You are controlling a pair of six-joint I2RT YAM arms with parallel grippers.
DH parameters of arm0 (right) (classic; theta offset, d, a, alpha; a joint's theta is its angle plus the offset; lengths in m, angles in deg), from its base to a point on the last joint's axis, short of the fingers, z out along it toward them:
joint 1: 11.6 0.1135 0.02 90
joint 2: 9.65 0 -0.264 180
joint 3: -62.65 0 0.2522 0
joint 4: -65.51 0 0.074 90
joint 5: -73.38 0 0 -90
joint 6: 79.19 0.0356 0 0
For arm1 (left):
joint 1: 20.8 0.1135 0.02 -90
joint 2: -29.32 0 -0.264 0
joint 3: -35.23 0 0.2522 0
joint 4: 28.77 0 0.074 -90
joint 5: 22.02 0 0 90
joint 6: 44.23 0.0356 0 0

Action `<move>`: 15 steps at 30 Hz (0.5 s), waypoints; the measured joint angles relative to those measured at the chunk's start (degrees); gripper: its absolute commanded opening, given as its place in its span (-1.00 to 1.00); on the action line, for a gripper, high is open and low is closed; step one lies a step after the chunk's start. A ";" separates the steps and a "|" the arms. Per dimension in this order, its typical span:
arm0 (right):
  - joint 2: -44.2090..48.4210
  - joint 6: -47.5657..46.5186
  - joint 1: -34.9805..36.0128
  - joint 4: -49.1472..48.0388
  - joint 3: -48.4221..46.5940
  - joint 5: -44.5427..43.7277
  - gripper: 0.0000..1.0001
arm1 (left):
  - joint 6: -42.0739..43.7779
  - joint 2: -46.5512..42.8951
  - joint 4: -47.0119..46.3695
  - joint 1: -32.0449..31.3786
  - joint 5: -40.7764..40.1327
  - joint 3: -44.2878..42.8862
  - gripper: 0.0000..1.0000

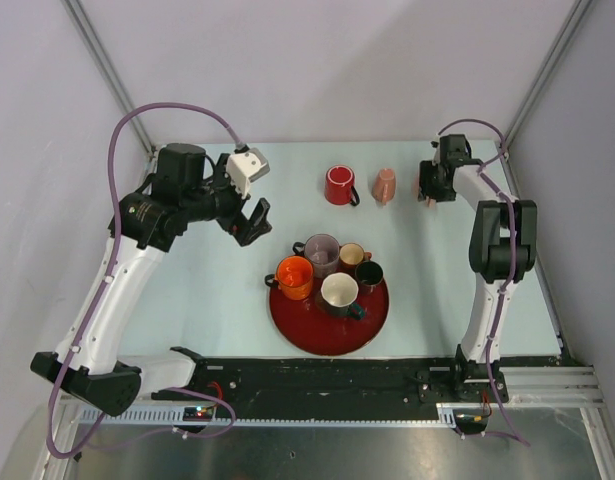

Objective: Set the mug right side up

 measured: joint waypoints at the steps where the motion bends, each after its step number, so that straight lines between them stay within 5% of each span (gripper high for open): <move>1: -0.44 0.04 -0.02 -0.57 -0.37 -0.07 0.03 | 0.00 0.00 -0.04 0.02 -0.04 0.00 0.99; 3: -1.14 0.17 -0.20 -1.49 -0.87 -0.09 -0.13 | 0.02 0.00 -0.07 0.04 -0.07 0.02 0.99; 7: -2.36 0.42 -0.96 -2.45 -2.16 -0.24 -0.86 | 0.02 0.00 -0.15 0.04 -0.09 0.02 0.99; 15: -2.40 1.57 -2.97 -1.44 -3.39 2.21 -1.00 | 1.31 -1.55 -1.88 0.04 -0.79 2.25 0.99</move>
